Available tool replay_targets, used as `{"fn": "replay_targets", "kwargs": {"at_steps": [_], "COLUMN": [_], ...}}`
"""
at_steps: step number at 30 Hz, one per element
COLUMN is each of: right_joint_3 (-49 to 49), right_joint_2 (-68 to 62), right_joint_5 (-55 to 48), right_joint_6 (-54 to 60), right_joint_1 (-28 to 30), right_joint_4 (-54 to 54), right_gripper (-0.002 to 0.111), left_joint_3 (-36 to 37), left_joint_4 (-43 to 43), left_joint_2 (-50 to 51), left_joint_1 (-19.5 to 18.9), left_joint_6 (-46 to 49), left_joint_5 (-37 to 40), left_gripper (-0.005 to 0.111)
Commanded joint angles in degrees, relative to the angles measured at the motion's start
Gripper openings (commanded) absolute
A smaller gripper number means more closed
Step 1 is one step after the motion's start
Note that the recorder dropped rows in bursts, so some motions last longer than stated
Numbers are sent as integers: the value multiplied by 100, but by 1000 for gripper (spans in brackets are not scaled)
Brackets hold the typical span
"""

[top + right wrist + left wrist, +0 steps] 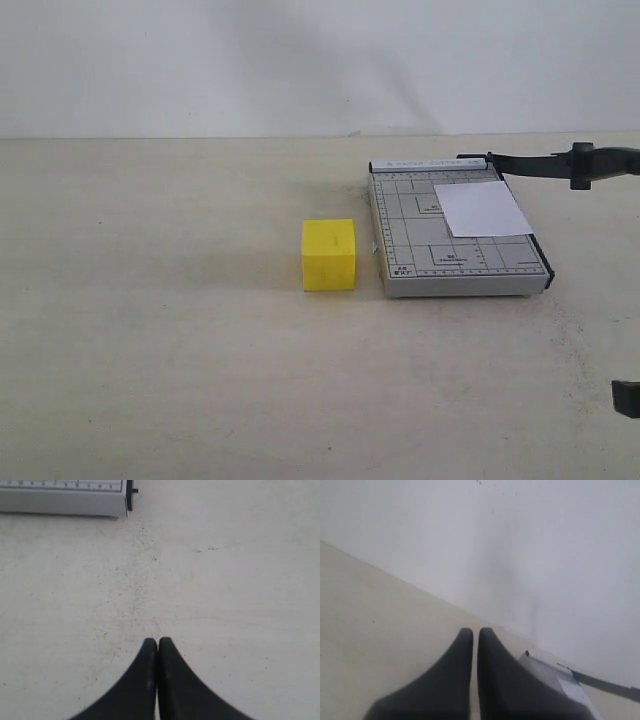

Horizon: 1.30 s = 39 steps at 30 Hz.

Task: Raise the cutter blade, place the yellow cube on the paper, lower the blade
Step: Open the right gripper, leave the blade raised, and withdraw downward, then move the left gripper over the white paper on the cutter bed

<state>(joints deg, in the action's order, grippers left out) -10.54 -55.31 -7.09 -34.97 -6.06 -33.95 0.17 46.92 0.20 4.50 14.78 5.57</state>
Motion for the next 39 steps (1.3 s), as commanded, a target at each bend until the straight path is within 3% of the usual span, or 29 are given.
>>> {"fn": "replay_targets", "kwargs": {"at_steps": [1,5,10,15,21,25,30,32,33,34,35,37,39], "right_joint_3": [26,26,26,26,26,26,26,26,26,26,26,26,26], "right_joint_2": [-485,-652,-652,-652,-652,-652,-652,-652,-652,-652,-652,-652,-652], "right_joint_5": [975,1863,1928,1846,1821,1821,1810,1810,1810,1810,1797,1685,1531], "right_joint_6": [32,23,63,63,63,63,63,63,63,63,63,42,-35], "right_joint_1": [18,18,18,18,18,18,18,18,18,18,18,18,18], "right_joint_4": [-27,40,40,40,40,40,40,40,40,40,40,40,40], "right_gripper": [0,0,0,0,0,0,0,0,0,0,0,0,0], "left_joint_3": [-17,-180,-724,-1425,-2529,-2904,-3422,-3771,-4279,-4535,-4928,-5419,-5474], "left_joint_4": [123,-196,-158,-83,514,2056,5205,5303,5303,5303,5303,5303,4660], "left_joint_2": [-20,-20,348,1882,4336,5666,6971,7369,7851,8033,8399,8871,9204], "left_joint_1": [10,10,10,10,124,790,2449,2924,3391,3542,3802,3933,3933], "left_joint_6": [-100,-29,816,1572,4080,5283,7667,8235,8272,8247,7654,5404,2854], "left_joint_5": [-664,-23,340,897,991,824,348,263,-186,-557,-1745,-3392,-3624], "left_gripper": [4,4,4,4,4,4,4,4,4,4,4,4,4]}}
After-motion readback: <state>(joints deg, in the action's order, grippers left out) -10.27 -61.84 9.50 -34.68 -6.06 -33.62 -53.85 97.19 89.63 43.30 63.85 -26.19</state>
